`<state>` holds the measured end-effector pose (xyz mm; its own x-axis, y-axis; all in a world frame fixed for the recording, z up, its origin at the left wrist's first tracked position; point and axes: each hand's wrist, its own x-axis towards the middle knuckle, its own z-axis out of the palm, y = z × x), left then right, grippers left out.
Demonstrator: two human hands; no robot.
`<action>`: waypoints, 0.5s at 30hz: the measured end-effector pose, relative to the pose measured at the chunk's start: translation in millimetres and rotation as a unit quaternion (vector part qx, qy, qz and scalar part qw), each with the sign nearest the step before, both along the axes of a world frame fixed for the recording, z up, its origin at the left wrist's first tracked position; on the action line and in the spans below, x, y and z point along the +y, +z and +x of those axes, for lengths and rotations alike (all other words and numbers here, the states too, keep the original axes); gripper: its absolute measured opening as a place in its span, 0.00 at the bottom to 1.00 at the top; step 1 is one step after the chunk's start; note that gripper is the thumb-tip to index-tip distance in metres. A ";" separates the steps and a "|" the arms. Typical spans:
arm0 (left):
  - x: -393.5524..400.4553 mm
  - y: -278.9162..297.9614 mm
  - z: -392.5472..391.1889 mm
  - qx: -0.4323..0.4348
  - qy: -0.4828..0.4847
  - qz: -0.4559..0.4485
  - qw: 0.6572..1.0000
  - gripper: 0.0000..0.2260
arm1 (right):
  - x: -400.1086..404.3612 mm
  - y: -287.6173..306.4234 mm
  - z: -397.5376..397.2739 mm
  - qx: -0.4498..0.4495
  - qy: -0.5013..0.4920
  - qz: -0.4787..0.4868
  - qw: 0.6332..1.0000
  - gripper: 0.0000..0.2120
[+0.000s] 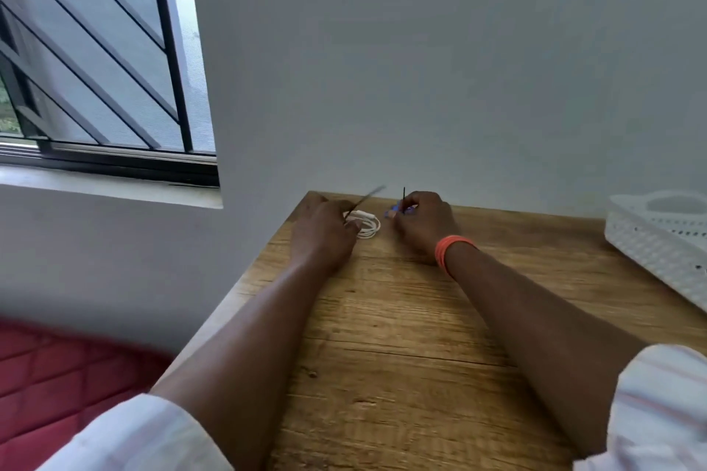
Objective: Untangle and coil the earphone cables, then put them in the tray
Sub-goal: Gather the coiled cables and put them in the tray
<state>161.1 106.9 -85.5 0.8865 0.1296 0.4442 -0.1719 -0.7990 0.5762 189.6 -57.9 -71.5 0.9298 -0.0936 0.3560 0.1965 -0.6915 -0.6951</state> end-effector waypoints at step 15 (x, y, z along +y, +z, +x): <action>-108.3 79.6 -78.3 -0.058 -0.188 -0.133 0.971 0.04 | -136.6 111.1 -137.6 -0.024 0.057 -0.078 0.995 0.10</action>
